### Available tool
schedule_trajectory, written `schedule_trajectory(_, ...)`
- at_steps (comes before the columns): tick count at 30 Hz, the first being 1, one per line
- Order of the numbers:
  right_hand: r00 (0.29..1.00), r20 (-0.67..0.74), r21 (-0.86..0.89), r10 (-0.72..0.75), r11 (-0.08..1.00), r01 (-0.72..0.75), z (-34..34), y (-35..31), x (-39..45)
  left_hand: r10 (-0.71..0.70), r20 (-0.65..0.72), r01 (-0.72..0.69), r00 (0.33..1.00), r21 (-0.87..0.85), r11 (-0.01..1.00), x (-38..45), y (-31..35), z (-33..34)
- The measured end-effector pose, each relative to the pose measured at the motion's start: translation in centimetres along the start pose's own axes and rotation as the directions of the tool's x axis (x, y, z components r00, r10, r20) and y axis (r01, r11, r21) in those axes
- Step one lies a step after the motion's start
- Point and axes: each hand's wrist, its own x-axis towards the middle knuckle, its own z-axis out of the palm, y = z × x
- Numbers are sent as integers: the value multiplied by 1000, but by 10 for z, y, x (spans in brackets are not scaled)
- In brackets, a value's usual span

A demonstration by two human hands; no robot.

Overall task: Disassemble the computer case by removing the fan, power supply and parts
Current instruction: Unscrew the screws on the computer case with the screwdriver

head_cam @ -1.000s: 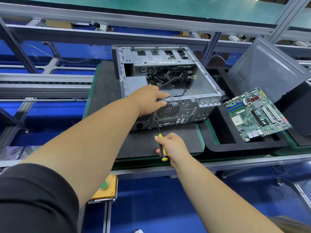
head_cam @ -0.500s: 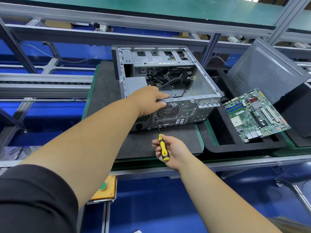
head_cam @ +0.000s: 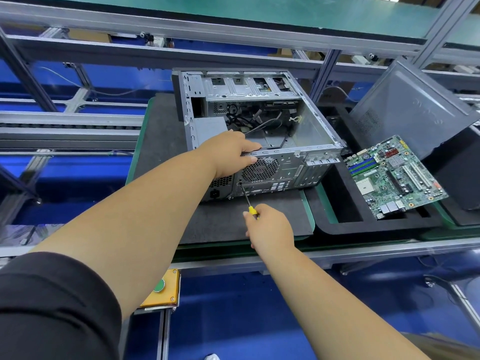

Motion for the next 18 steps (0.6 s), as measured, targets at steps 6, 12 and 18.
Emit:
schedule_trajectory(6, 942, 279, 435, 185, 850, -295, -4, -7, 8, -5, 12, 5, 1000, 3, 1000, 0, 1, -1)
schedule_trajectory(12, 805, 585, 716, 102, 403, -571, -6, -2, 5, -8, 19, 8, 1000, 16, 1000, 0, 2, -1)
schedule_trajectory(18, 817, 566, 704, 115, 448, -551, -5, -1, 5, -6, 10, 6, 1000, 2, 1000, -1, 0, -1)
